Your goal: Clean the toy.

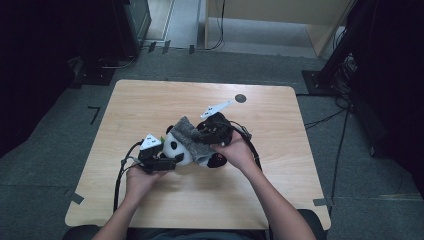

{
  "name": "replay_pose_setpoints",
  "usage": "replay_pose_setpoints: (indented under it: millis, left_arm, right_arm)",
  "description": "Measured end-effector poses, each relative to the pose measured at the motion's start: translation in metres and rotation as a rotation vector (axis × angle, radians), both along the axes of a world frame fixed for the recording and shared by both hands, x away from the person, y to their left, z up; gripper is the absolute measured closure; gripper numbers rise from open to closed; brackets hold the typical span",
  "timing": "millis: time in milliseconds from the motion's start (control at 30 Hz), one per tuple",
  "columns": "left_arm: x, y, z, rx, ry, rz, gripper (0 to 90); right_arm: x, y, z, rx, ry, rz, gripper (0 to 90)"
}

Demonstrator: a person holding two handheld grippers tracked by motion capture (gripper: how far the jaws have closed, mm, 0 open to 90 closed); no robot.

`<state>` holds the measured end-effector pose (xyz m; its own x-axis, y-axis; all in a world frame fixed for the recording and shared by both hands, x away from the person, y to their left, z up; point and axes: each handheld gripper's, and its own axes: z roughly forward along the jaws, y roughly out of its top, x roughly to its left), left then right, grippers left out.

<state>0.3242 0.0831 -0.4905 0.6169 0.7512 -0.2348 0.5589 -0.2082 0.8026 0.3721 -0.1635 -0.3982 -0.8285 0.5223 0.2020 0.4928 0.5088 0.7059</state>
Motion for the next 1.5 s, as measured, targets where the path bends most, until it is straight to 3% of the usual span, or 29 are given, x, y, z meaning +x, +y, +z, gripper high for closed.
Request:
replay_pose_setpoints:
  millis: [267, 367, 500, 567, 700, 800, 900, 1100, 1300, 1500]
  left_arm:
    - [0.001, 0.0, 0.0, -0.005, 0.003, 0.002, 13.4]
    - [0.001, 0.0, 0.0, -0.004, 0.003, 0.002, 13.5]
    - [0.001, 0.0, 0.0, -0.004, 0.005, 0.002, 13.5]
    - [0.001, 0.0, 0.0, -0.005, 0.005, 0.002, 13.5]
    - [0.001, 0.0, 0.0, -0.004, 0.005, 0.001, 13.5]
    - [0.001, 0.0, 0.0, -0.003, 0.003, 0.0, 13.5]
    - [0.0, 0.0, 0.0, 0.0, 0.003, 0.0, 13.4]
    - [0.0, 0.0, 0.0, 0.001, 0.003, 0.002, 13.4]
    - [0.001, 0.0, 0.0, -0.007, 0.009, -0.001, 13.3]
    - [0.002, 0.001, 0.001, -0.004, 0.013, -0.009, 13.1]
  right_arm:
    - [0.023, -0.016, -0.009, 0.019, 0.003, -0.091, 78.1]
    - [0.029, -0.02, -0.009, 0.019, -0.009, -0.114, 78.0]
    - [0.035, -0.026, -0.006, -0.014, -0.057, -0.165, 78.0]
    - [0.041, -0.03, -0.007, 0.004, -0.024, -0.169, 78.1]
    - [0.046, -0.038, -0.004, -0.01, -0.04, -0.212, 78.1]
    - [0.047, -0.044, -0.001, 0.011, -0.034, -0.233, 78.1]
    - [0.046, -0.05, 0.004, 0.061, -0.008, -0.228, 78.4]
    - [0.032, -0.06, 0.025, 0.101, -0.059, -0.221, 78.7]
    - [0.015, -0.06, 0.028, 0.051, -0.092, -0.168, 78.5]
    - [0.003, -0.057, 0.01, 0.015, -0.051, -0.125, 78.6]
